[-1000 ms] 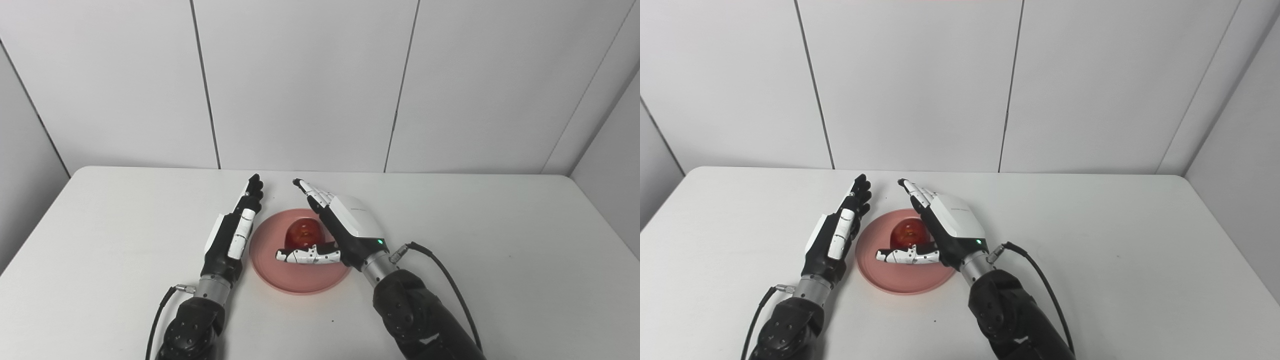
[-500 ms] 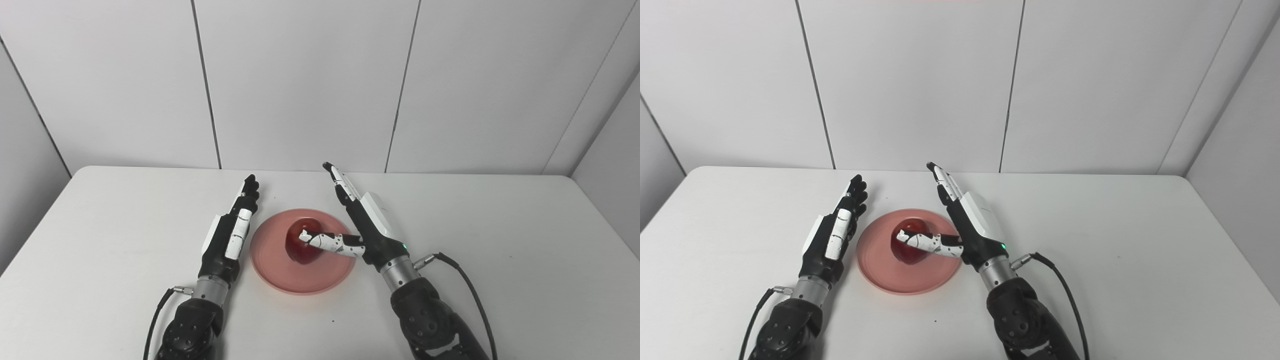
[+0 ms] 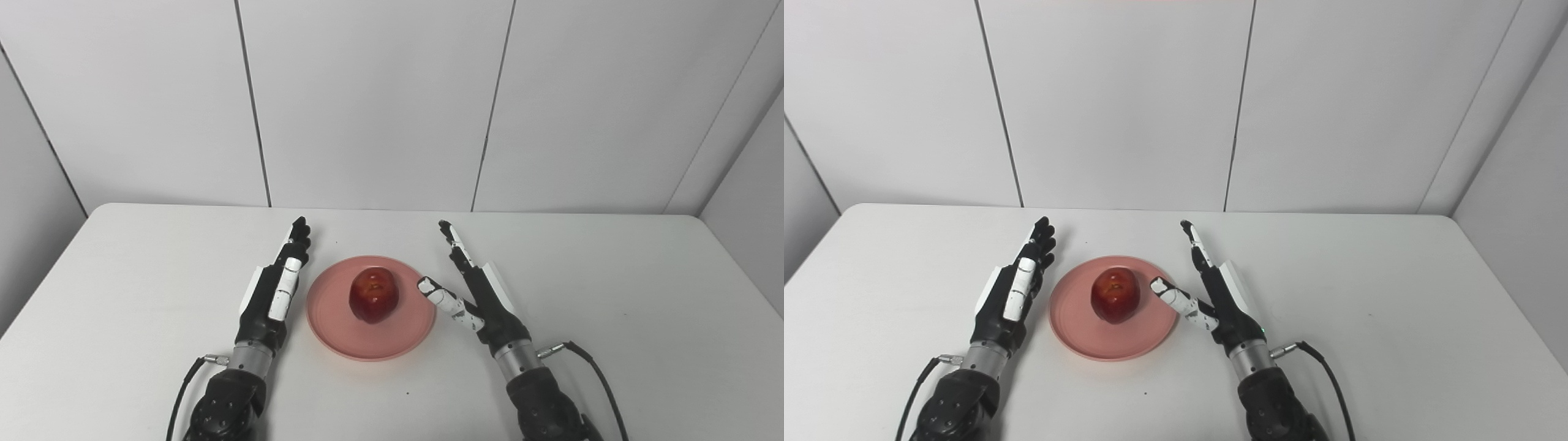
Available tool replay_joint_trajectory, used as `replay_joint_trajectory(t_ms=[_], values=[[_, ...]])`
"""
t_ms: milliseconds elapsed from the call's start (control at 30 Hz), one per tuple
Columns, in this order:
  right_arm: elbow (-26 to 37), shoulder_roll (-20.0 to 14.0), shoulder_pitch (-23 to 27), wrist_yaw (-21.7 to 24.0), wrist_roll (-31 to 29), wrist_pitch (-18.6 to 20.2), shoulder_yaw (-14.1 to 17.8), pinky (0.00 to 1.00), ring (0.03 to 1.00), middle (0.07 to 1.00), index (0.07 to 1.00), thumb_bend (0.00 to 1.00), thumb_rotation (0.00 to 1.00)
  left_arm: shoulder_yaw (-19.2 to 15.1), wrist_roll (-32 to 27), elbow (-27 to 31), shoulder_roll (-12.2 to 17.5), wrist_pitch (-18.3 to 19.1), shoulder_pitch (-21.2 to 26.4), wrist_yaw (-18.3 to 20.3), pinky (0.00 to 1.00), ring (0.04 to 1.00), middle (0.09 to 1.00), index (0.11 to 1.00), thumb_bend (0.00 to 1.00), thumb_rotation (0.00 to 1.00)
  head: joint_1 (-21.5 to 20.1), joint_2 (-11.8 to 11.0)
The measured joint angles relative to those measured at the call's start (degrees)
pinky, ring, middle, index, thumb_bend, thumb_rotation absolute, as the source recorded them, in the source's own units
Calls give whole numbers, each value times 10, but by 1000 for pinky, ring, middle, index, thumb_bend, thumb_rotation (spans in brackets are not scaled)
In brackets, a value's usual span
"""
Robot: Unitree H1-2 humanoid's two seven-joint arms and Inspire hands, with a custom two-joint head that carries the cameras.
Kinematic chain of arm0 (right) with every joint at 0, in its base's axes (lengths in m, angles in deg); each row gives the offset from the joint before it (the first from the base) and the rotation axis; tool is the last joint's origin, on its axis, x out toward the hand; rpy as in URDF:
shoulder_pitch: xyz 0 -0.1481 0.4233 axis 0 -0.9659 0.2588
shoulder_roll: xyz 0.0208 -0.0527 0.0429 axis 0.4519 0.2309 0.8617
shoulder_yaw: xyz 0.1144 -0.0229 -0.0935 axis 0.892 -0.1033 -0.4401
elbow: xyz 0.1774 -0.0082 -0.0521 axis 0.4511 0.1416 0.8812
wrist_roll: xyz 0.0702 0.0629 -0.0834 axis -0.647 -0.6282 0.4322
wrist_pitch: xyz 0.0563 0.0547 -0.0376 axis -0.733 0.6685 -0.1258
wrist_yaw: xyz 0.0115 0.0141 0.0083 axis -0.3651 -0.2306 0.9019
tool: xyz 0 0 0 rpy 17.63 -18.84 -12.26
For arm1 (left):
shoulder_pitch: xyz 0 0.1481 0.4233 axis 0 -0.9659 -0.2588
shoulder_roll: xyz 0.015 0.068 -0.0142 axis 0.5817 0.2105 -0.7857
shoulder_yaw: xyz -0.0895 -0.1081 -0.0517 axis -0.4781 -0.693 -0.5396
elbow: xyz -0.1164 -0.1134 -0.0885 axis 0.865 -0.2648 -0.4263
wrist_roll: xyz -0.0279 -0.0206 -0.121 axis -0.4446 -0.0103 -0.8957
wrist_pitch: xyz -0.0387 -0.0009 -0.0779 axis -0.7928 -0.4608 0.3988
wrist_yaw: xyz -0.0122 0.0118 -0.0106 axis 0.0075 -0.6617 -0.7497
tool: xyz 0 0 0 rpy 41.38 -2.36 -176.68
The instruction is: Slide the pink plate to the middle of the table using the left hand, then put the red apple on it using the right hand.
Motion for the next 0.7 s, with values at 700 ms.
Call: replay_joint_trajectory(t_ms=[700], values=[[-14, 45, -5, -6, -109, -2, 59, 1000, 1000, 1000, 1000, 692, 980, 0, -12, 1, 11, 13, -4, 13, 1000, 1000, 1000, 1000, 730, 1000, -4, 3]])
